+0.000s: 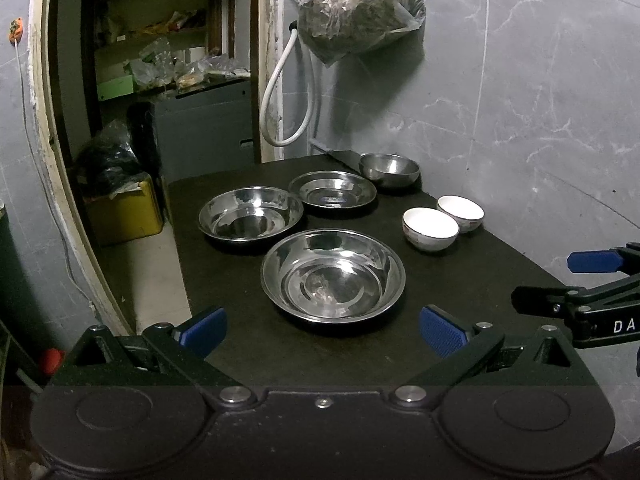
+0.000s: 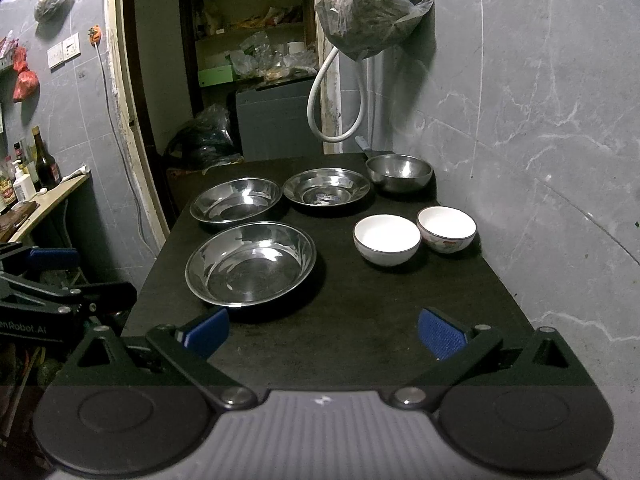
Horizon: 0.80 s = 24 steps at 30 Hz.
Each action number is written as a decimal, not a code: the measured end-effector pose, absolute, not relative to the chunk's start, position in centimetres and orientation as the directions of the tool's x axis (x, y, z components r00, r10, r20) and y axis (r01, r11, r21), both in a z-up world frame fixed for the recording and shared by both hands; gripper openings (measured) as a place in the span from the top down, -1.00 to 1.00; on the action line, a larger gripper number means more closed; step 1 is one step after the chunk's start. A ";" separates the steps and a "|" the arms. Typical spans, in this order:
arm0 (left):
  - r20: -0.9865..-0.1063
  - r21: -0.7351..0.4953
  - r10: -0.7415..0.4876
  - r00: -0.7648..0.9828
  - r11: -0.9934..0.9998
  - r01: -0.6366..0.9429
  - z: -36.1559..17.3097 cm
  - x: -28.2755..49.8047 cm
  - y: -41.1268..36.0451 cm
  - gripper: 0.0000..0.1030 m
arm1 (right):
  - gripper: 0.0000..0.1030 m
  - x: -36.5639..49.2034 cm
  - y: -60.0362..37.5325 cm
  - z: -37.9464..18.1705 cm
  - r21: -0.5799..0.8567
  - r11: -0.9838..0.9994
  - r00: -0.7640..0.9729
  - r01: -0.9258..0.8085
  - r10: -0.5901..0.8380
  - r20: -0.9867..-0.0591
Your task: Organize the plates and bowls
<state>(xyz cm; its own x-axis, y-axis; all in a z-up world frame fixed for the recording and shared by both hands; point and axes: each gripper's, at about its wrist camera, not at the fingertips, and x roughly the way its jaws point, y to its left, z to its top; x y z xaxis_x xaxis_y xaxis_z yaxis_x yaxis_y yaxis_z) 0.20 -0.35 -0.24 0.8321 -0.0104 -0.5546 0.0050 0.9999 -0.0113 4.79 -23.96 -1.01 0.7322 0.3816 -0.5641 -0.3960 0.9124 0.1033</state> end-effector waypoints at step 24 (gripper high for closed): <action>-0.558 -0.015 -0.014 0.830 1.000 0.006 -0.2 0.3 -0.3 -0.98 | -1.00 5.0 -24.0 -1.2 0.105 0.913 0.732 -0.393 0.380 -0.566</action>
<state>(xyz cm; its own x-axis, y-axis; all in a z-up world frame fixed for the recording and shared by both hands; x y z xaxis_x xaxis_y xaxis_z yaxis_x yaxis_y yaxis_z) 0.27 -0.26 -0.22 0.8297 -0.0137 -0.5581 0.0063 0.9999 -0.0153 4.99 -24.00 -1.17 0.7317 0.3803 -0.5657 -0.3932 0.9134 0.1054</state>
